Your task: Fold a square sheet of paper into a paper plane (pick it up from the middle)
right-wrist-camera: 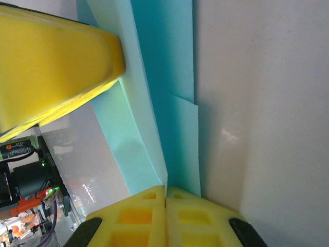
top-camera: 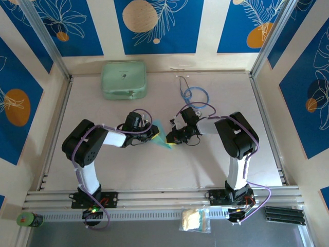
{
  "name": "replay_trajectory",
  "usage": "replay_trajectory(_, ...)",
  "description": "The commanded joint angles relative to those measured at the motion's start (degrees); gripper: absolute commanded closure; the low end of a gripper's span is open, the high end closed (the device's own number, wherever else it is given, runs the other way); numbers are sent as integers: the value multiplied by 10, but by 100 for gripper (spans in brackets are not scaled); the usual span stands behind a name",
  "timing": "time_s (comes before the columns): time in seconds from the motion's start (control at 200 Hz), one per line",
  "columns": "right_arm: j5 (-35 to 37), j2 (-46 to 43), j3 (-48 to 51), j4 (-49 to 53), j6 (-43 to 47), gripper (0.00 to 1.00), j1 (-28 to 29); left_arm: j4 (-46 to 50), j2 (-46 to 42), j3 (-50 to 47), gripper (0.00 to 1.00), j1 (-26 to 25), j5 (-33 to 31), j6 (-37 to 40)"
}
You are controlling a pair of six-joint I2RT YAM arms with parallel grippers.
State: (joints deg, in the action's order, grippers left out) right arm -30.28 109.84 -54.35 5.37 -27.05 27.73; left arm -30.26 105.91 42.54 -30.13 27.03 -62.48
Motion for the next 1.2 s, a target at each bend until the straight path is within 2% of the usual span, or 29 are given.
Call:
replay_trajectory(0.0,65,29,14,46,14,92,1,-12,12,16,82,-2,16,11)
replay_trajectory(0.87,94,25,13,51,27,95,10,8,32,36,81,1,34,27)
replay_trajectory(1.196,83,14,12,52,21,91,9,8,41,36,81,3,33,30)
